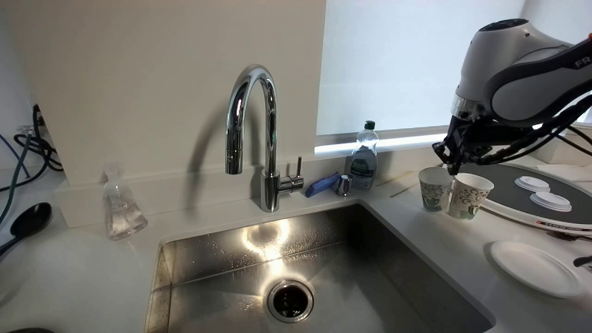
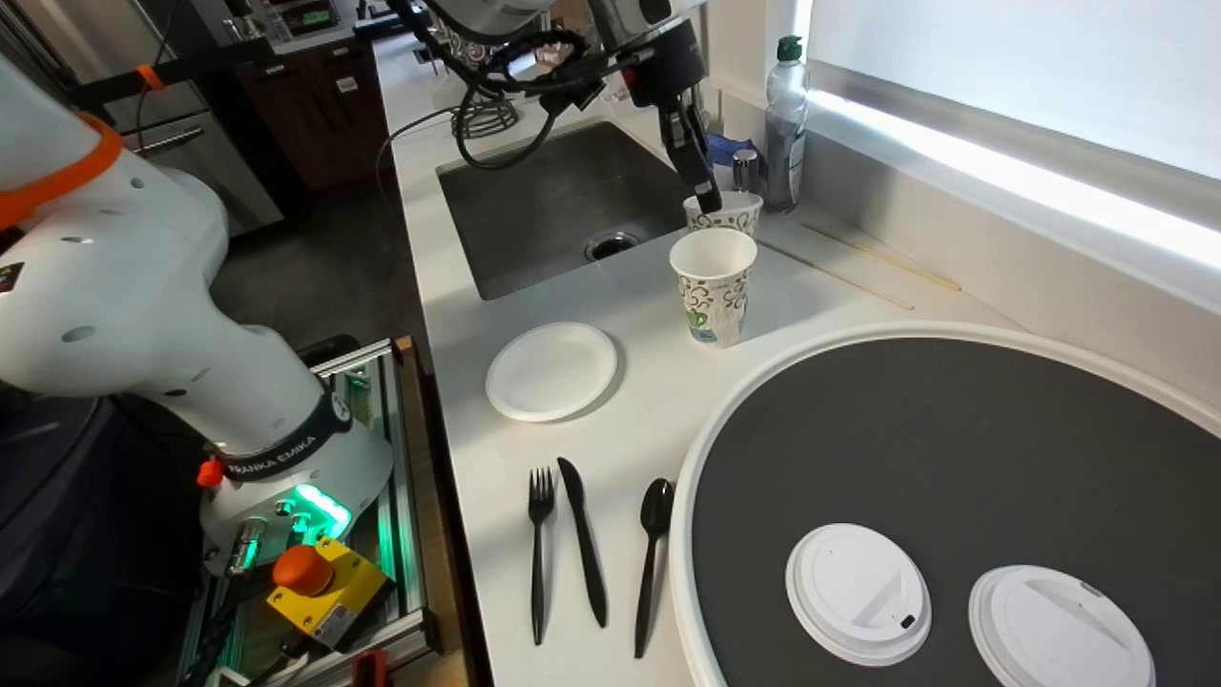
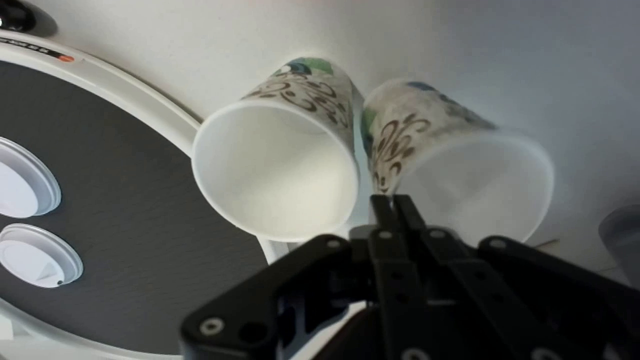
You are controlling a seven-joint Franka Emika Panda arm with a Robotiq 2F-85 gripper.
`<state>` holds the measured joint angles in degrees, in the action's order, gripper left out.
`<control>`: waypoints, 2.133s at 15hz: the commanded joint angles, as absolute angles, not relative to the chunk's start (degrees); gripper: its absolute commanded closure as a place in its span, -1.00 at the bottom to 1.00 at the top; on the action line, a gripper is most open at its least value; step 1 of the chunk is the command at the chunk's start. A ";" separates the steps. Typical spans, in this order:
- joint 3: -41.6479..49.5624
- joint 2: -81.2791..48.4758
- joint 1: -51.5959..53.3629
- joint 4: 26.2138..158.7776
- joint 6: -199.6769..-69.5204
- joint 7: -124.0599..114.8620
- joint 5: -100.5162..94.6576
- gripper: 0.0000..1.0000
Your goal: Put the coffee cups on the windowsill.
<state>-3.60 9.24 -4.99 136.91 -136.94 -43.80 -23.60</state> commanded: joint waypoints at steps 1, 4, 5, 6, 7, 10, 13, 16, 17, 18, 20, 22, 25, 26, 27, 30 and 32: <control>-3.45 8.90 -5.00 138.37 -139.69 -45.31 -24.48 1.00; -3.47 8.84 -4.91 138.51 -139.79 -45.16 -24.22 1.00; -3.49 8.76 -4.89 138.48 -139.82 -45.16 -24.20 1.00; -3.49 8.75 -4.89 138.48 -139.82 -45.14 -24.20 1.00; -3.48 8.75 -4.89 138.49 -139.84 -45.11 -24.15 1.00; -3.51 8.67 -4.90 138.47 -139.57 -45.08 -24.28 0.46; -3.49 8.42 -4.80 138.55 -139.54 -44.92 -24.22 0.09; -3.44 8.07 -4.67 138.70 -139.51 -44.90 -24.19 -0.38; -3.42 7.94 -4.62 138.75 -139.52 -44.87 -24.15 -0.51; -3.39 7.80 -4.57 138.75 -139.51 -44.88 -24.13 -0.65; -3.32 7.55 -4.50 138.80 -139.54 -44.86 -24.07 -0.95; -3.30 7.40 -4.46 138.85 -139.62 -44.86 -24.09 -1.00; -3.29 7.45 -4.58 139.04 -140.27 -45.35 -24.46 -1.00; -3.28 7.49 -4.62 139.09 -140.70 -45.51 -24.48 -1.00; -3.28 7.50 -4.66 139.10 -140.98 -45.68 -24.53 -1.00; -3.30 7.46 -4.78 139.07 -142.09 -46.71 -24.63 -0.77; -3.34 7.30 -4.75 139.10 -142.82 -47.19 -24.49 -0.48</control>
<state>-3.60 7.48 -4.87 138.05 -140.34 -44.99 -23.61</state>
